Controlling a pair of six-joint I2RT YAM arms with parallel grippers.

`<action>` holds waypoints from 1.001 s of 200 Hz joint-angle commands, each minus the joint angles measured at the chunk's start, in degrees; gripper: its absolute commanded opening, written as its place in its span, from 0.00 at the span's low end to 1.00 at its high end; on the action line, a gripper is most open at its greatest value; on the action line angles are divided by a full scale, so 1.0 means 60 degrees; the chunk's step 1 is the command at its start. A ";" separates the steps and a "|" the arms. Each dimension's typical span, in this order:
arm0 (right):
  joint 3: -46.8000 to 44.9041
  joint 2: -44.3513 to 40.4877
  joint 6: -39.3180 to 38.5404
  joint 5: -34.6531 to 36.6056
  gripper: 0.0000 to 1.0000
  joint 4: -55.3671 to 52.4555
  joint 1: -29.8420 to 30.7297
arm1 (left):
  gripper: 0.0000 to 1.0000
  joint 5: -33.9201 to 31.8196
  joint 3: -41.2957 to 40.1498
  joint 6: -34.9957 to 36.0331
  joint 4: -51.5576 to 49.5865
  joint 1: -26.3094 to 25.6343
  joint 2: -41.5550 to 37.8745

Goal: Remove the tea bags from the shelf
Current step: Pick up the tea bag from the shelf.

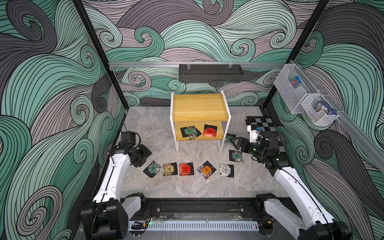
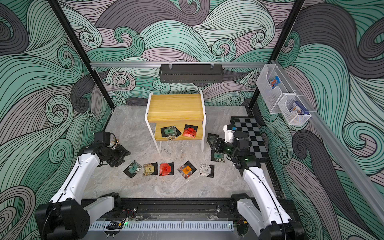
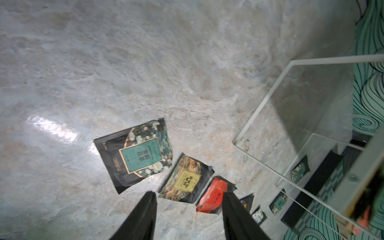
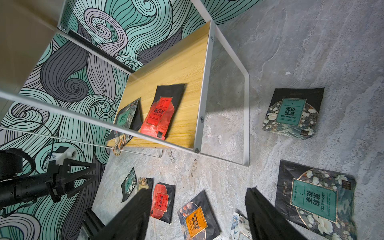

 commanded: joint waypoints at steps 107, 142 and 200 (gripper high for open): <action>0.1860 0.1243 0.0153 -0.0638 0.75 -0.0433 -0.0402 | 0.56 0.2463 0.2244 0.1105 0.1133 -0.0918 0.1352; 0.2402 0.1682 0.0300 -0.0861 0.75 -0.0484 -0.0711 | 0.56 0.2909 0.2603 0.1212 0.1297 -0.0932 0.1522; 0.3425 0.2906 0.0412 -0.1682 0.79 -0.0565 -0.1335 | 0.56 0.3532 0.2700 0.1024 0.1743 -0.0993 0.1827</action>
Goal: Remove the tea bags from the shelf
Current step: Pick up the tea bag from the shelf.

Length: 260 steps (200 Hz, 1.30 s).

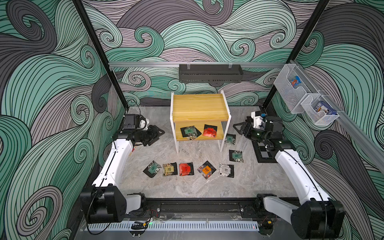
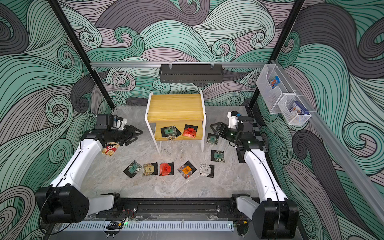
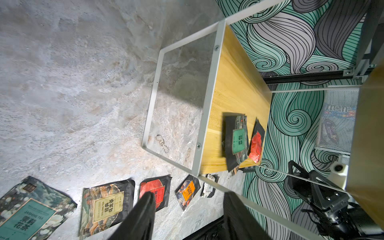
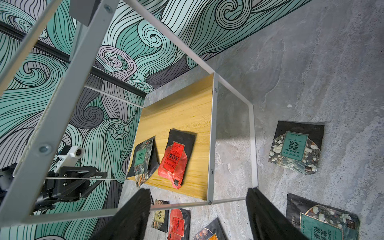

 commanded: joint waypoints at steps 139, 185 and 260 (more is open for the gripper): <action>0.3569 0.4888 -0.1265 -0.2049 0.97 -0.2147 0.0566 | 0.56 0.0517 0.0220 -0.0194 0.0681 -0.0480 0.0755; 0.4241 0.5797 -0.1790 -0.2122 0.97 -0.2868 0.1146 | 0.56 0.0471 0.0001 -0.0306 0.0798 -0.0496 0.0763; 0.4662 0.6465 -0.2180 -0.2136 0.93 -0.3321 0.1590 | 0.56 0.0396 -0.0256 -0.0336 0.0871 -0.0508 0.0791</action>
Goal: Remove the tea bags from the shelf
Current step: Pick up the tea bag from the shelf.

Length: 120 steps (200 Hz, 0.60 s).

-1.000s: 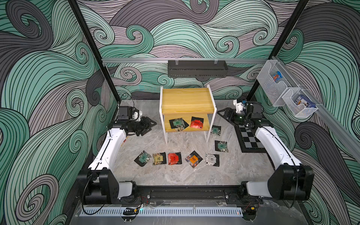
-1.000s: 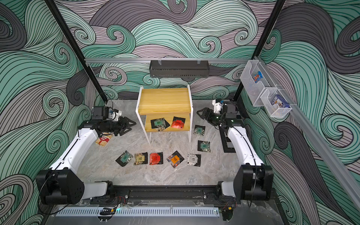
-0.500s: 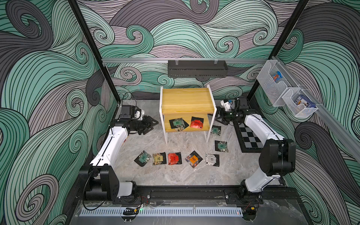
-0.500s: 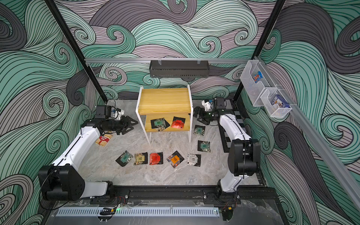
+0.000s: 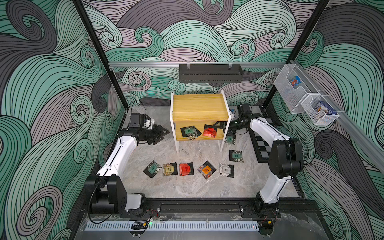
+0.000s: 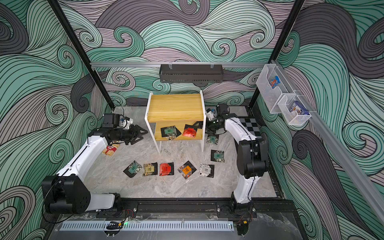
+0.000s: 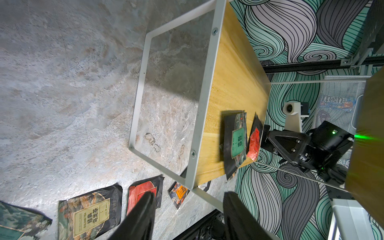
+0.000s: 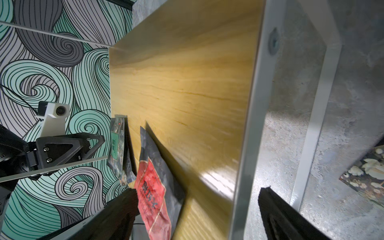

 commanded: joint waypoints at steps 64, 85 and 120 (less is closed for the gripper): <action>0.0176 0.0271 -0.0234 0.0444 0.80 -0.0455 0.0108 | 0.55 -0.0056 -0.0144 -0.0030 0.0117 -0.0070 0.0049; 0.0149 0.0221 -0.0182 0.0552 0.74 -0.0451 -0.0005 | 0.55 -0.0071 -0.0136 -0.0032 0.0102 -0.0064 0.0032; 0.0070 0.0023 -0.0151 0.0559 0.66 -0.0438 -0.0387 | 0.55 -0.0101 -0.0091 0.0014 0.0058 -0.0063 0.0074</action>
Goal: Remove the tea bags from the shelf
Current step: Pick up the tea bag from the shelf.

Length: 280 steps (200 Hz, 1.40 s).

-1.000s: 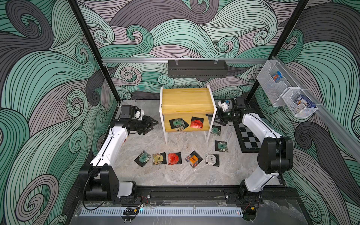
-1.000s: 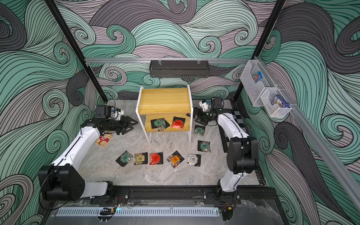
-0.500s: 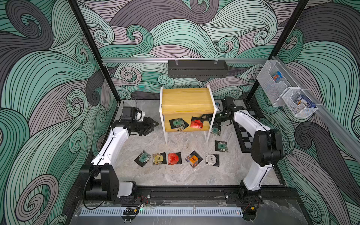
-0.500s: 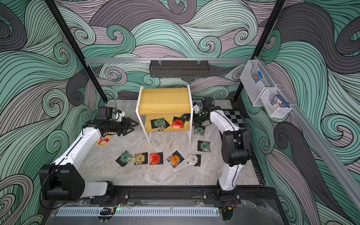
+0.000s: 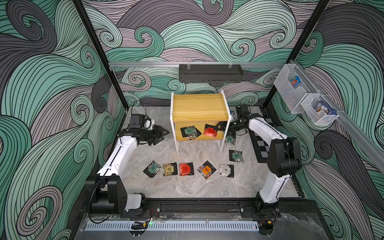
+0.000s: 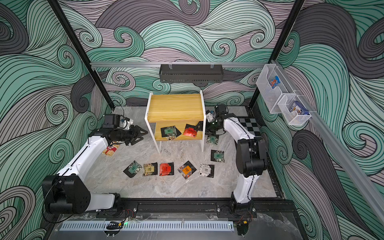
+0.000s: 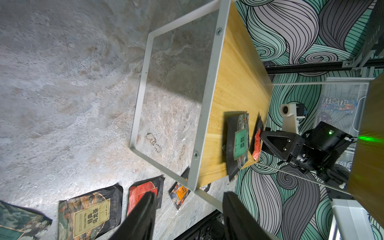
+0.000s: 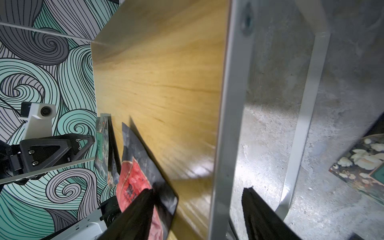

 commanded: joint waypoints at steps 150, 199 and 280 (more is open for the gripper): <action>0.0200 -0.0565 0.0047 -0.0047 0.10 -0.0090 -0.1032 | 0.54 -0.0118 0.0226 0.0109 -0.0066 -0.0065 0.0368; 0.0190 -0.0914 0.0150 -0.0113 0.03 -0.0004 -0.1267 | 0.53 -0.0148 0.0253 0.0080 -0.0044 -0.0066 0.0396; 0.0017 -0.1675 0.0446 -0.0040 0.00 0.0233 -0.1838 | 0.53 -0.0170 0.0473 0.0080 -0.0036 -0.0076 0.0506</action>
